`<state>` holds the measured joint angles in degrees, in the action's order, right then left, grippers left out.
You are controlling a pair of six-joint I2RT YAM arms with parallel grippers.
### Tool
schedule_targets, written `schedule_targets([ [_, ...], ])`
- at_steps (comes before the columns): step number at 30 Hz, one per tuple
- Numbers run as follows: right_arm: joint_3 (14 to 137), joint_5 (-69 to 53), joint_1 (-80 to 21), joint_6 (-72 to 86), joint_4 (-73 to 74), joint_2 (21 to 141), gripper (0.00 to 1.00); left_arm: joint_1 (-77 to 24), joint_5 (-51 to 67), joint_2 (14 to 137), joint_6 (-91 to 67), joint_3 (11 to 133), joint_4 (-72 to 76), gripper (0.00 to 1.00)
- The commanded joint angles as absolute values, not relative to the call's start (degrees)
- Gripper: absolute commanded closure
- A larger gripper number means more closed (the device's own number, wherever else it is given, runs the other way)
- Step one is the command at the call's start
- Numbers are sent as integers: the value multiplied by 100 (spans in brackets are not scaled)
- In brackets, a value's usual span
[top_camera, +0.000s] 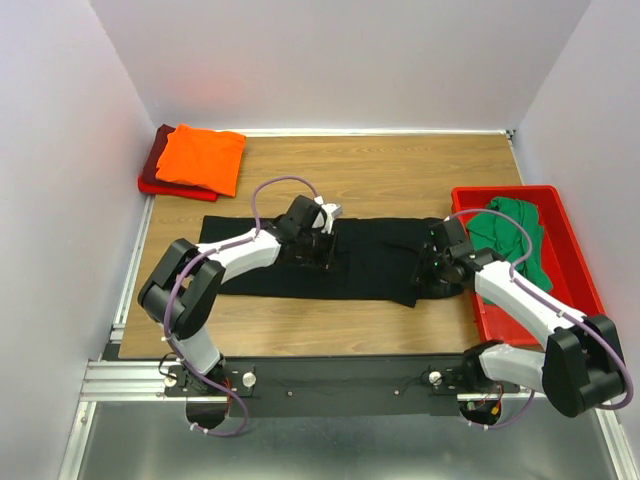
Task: Fold and stack the t-shirts
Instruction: Fold the tshirt
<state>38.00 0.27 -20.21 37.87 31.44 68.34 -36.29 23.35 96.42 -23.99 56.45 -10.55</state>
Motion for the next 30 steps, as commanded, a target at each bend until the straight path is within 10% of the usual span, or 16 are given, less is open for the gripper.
schedule_targets([
  [1,3577,-272,-2136,4087,3428,6636,47,-3753,2584,9650,-2171,5546,-967,59],
  [25,2980,-246,-2443,4658,2883,6759,48,-4078,2865,10301,-2188,5862,-756,59],
  [30,2944,-255,-2452,4728,2707,6820,63,-4104,2874,10310,-2188,5871,-773,59],
])
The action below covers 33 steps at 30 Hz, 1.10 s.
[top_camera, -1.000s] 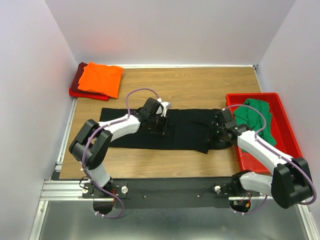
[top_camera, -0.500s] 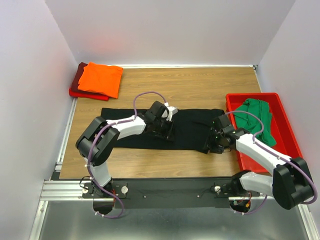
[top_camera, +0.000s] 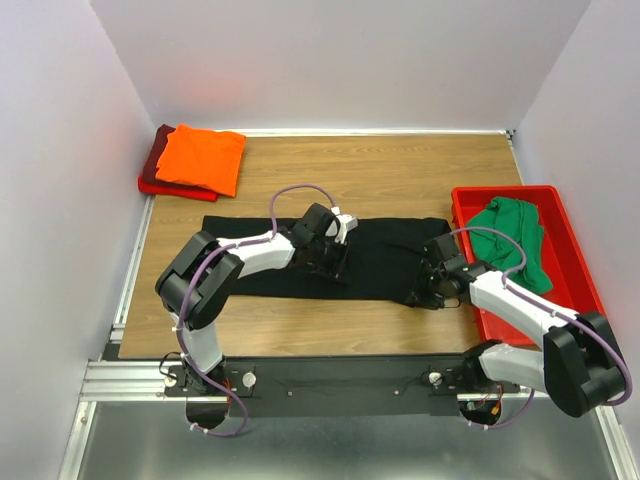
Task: Fold and stack the t-shirts
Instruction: Fold the tshirt
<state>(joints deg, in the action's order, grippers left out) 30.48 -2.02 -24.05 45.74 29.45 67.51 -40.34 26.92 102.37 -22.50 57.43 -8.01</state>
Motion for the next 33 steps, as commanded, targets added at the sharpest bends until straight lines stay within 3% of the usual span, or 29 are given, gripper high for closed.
schedule_targets([
  [1,2944,-237,-2452,4746,2672,6820,65,-4104,2874,10301,-2188,5871,-765,59],
  [11,3041,-325,-2452,4729,2646,6618,99,-4113,2909,10275,-2171,5897,-835,62],
  [21,3304,-571,-2478,4650,2970,6161,100,-4104,2883,10222,-2153,5959,-967,72],
  [33,3726,-580,-2838,4641,3304,5915,100,-4104,2716,10099,-2083,6117,-1134,73],
])
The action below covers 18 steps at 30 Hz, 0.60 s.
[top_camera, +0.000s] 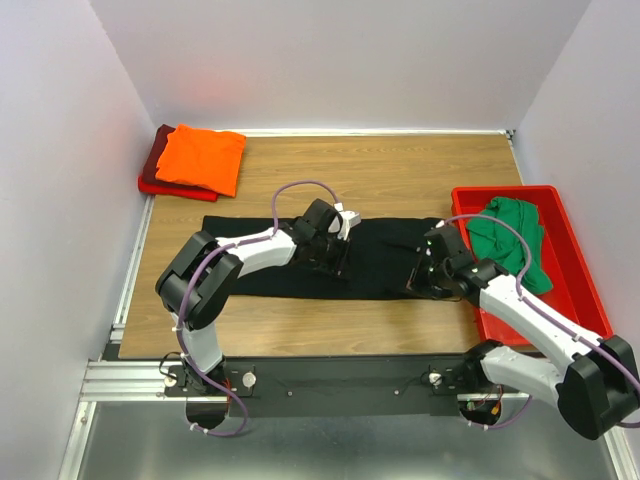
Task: Fold and stack the t-shirts
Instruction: Fold the tshirt
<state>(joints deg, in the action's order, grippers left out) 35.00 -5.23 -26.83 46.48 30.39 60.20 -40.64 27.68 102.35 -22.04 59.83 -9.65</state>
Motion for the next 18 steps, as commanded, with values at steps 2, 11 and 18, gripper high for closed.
schedule_targets([
  [2,3788,-519,-2997,4702,3340,5924,100,-4104,2681,10081,-2066,6135,-1169,73],
  [11,4166,-202,-3445,4887,3577,5942,100,-4087,2584,9958,-2004,6161,-1248,73],
  [18,4500,483,-3507,4825,3919,6055,100,-4078,2593,9862,-1960,6091,-1231,71],
])
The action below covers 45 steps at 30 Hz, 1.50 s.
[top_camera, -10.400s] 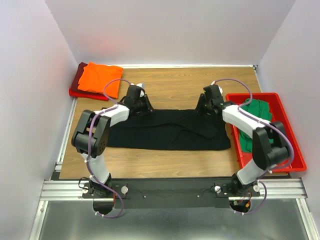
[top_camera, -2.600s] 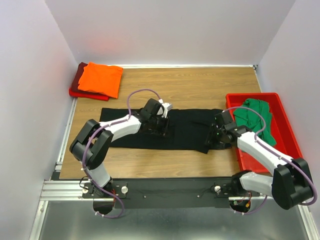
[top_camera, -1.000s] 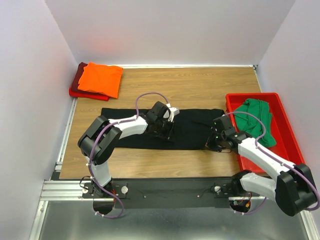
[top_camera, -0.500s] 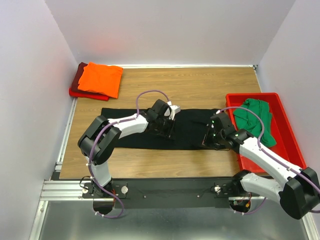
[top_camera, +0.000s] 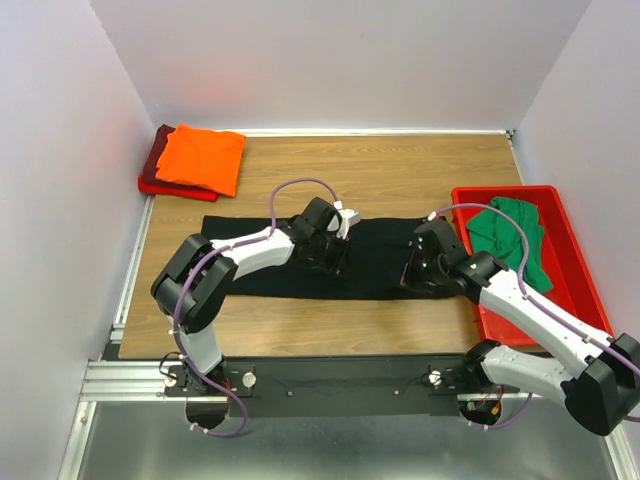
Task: Fold and stack the t-shirts
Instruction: Fold the tshirt
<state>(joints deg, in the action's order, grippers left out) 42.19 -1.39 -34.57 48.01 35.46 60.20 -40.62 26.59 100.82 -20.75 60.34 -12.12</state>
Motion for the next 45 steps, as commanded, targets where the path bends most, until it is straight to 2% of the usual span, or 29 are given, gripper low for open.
schedule_targets([
  [1,4526,527,-3507,4799,3929,6160,100,-4078,2593,9853,-1951,6082,-1230,70],
  [3,4605,580,-3507,4781,3946,6266,100,-4078,2566,9853,-1925,6038,-1222,64],
  [10,4737,738,-3507,4755,3946,6442,100,-4078,2575,9967,-1916,5898,-1143,58],
  [32,5133,967,-3507,4579,3946,6697,100,-4236,2584,10397,-1925,5950,-1028,57],
  [36,5194,1002,-3507,4553,3946,6741,100,-4236,2593,10424,-1934,5959,-1028,60],
  [39,5229,1028,-3507,4535,3955,6767,100,-4236,2645,10415,-1951,5985,-1037,66],
  [45,5300,1186,-3489,4535,3955,6803,100,-4236,2663,10257,-1907,6091,-1177,89],
])
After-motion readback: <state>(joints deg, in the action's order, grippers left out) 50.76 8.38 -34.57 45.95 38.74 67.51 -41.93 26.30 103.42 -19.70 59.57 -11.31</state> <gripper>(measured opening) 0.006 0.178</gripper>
